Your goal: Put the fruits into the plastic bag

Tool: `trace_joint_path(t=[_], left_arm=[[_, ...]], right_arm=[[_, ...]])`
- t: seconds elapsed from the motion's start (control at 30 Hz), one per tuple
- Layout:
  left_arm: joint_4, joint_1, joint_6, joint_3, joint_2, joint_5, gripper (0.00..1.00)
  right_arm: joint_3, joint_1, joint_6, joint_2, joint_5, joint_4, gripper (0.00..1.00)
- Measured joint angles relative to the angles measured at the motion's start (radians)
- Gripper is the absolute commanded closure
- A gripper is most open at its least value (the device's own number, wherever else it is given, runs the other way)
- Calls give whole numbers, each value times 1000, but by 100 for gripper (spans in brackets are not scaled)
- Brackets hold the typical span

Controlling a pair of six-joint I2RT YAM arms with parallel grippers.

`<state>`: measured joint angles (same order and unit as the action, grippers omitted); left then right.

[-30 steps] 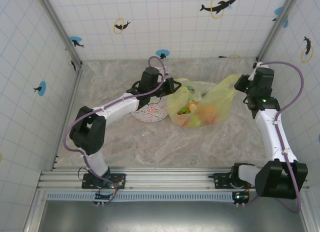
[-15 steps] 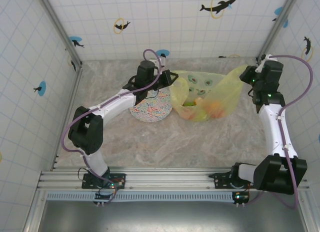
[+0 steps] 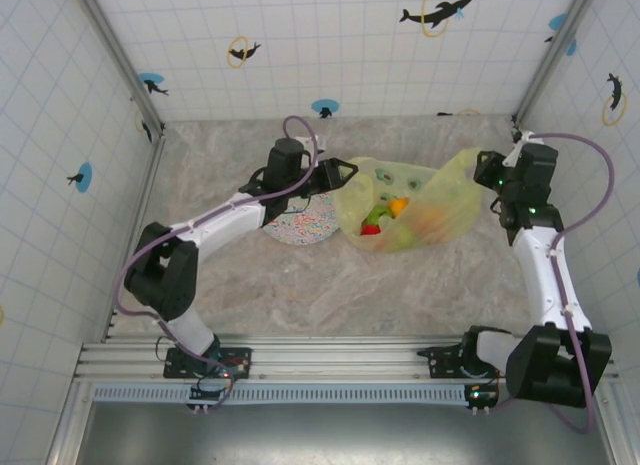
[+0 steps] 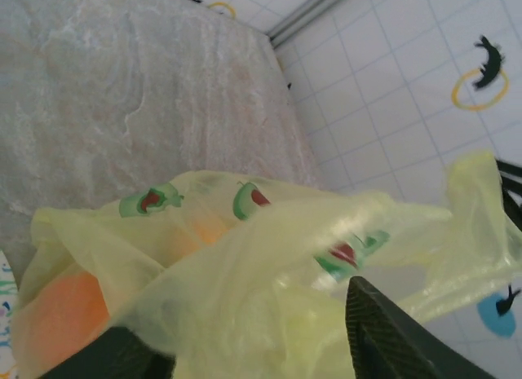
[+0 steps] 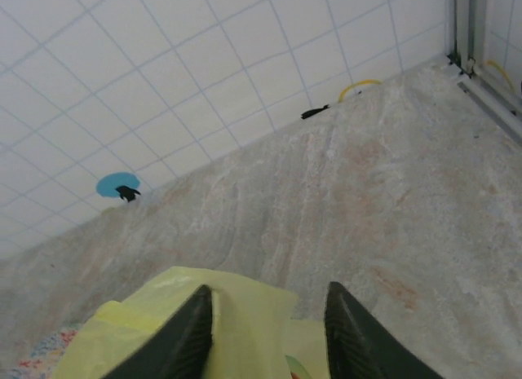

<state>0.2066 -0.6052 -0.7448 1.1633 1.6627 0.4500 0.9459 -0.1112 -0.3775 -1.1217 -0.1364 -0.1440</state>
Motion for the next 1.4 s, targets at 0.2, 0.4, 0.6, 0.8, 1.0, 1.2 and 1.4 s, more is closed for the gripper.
trace_joint_path(t=[0.2, 0.4, 0.6, 0.8, 1.0, 1.2, 1.4], left_arm=[[4, 0, 68, -93, -193, -16, 22], [-19, 0, 172, -190, -356, -99, 13], [-18, 0, 252, -365, -549, -335, 3], [11, 0, 259, -557, -669, -700, 2], [43, 0, 322, -677, -674, -970, 2], [151, 57, 410, -784, -672, -1165, 2], [247, 258, 452, -899, -666, -1187, 3]], right_arm=[[-5, 0, 20, 133, 3, -50, 39], [8, 0, 55, 217, 37, -144, 24], [56, 0, 100, 260, 122, -184, 9], [18, -7, 128, 282, 268, -139, 1], [-108, -50, 124, 249, 383, -74, 1], [-248, -116, 88, 194, 415, 21, 1], [-462, -108, 55, 165, 356, 161, 1]])
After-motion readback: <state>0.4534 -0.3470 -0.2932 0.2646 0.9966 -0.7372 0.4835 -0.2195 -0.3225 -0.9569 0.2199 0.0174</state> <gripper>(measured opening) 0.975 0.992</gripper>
